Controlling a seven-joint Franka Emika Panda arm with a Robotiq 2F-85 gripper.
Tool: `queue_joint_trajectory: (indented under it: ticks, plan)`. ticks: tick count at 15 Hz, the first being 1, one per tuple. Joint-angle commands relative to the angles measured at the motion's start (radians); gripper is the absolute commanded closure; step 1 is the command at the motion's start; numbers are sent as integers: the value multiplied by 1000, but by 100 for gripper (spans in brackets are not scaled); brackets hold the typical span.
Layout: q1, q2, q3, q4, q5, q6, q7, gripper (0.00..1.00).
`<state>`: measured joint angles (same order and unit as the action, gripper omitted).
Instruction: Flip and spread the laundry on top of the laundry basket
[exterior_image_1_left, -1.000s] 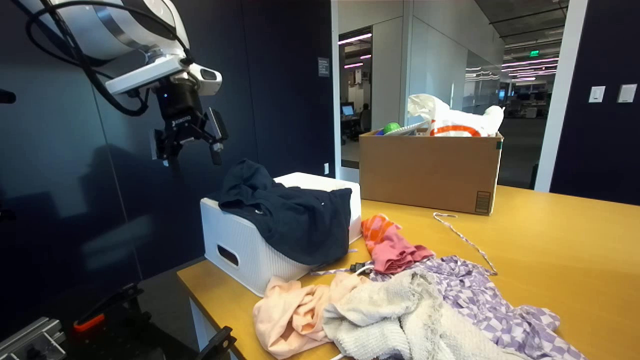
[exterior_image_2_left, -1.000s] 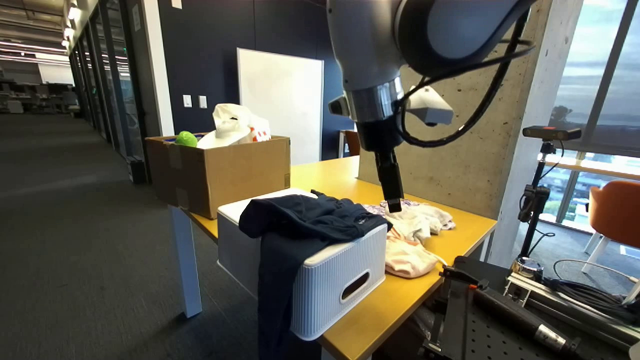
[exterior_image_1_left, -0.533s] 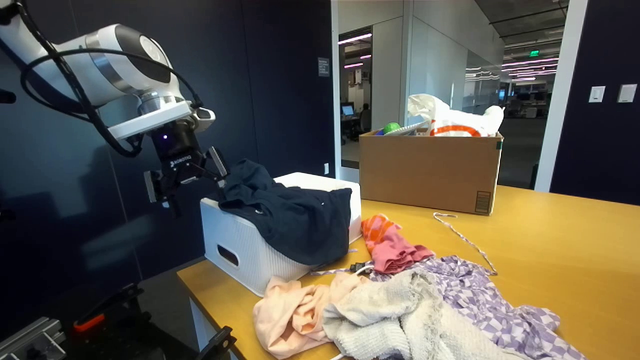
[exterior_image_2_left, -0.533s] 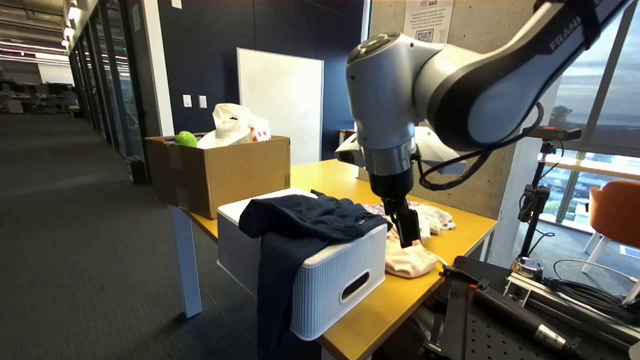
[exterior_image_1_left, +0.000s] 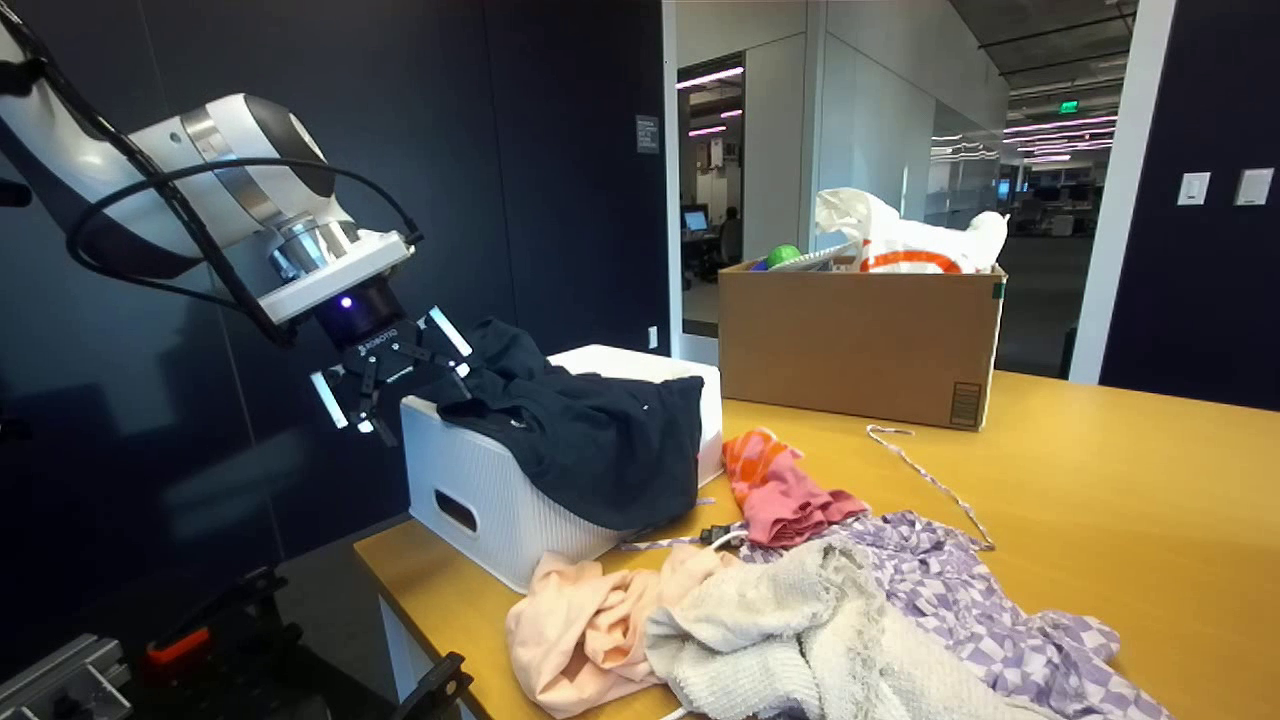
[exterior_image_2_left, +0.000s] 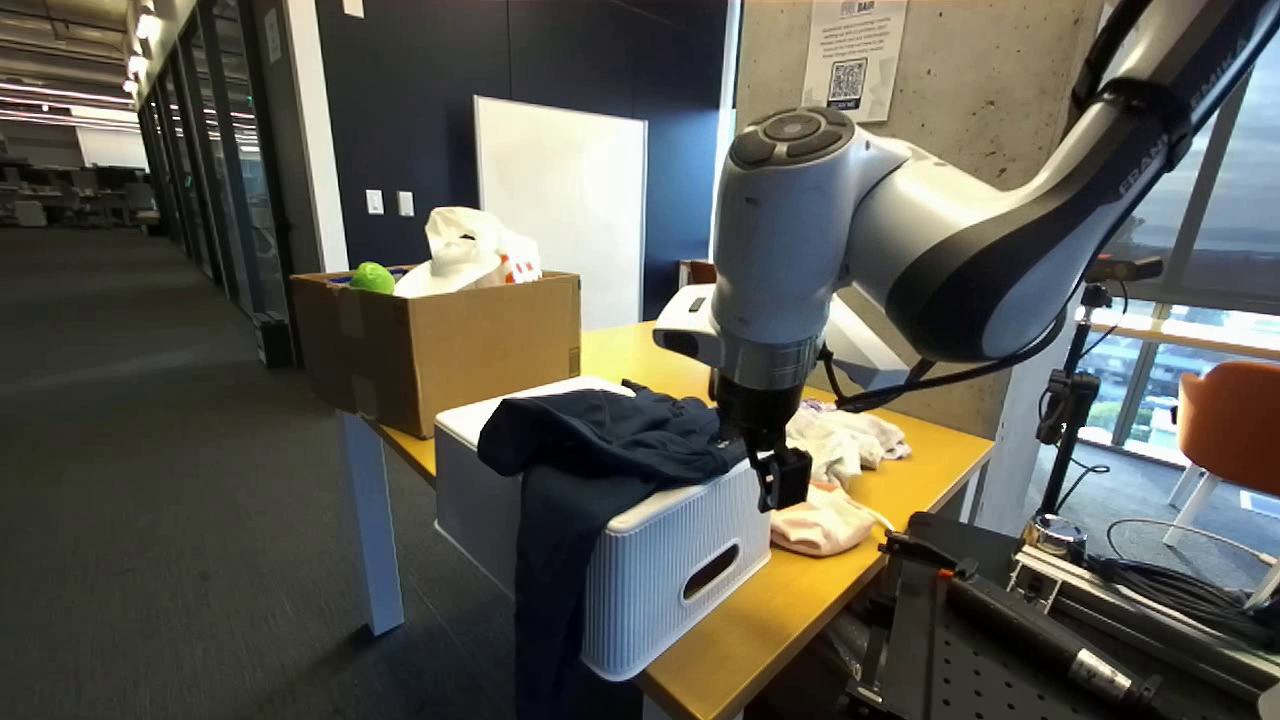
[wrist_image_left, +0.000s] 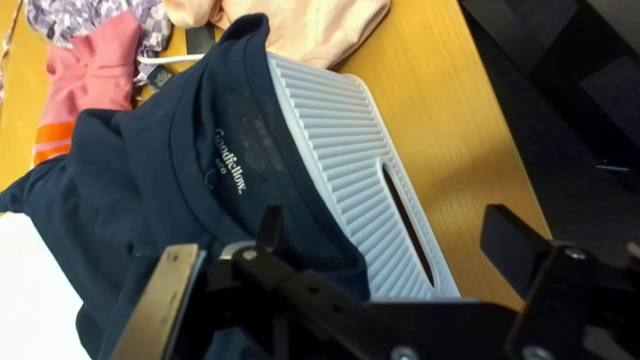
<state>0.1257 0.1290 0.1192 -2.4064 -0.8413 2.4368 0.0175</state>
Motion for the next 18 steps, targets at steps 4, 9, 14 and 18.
queue_joint_trajectory:
  ticks: [4, 9, 14, 18]
  plan:
    - [3, 34, -22, 15, -161, 96, 89, 0]
    - [1, 45, -23, 33, -220, 103, 131, 0]
    - [2, 45, -19, 36, -249, 103, 155, 35]
    - [4, 33, -16, 30, -250, 100, 159, 66]
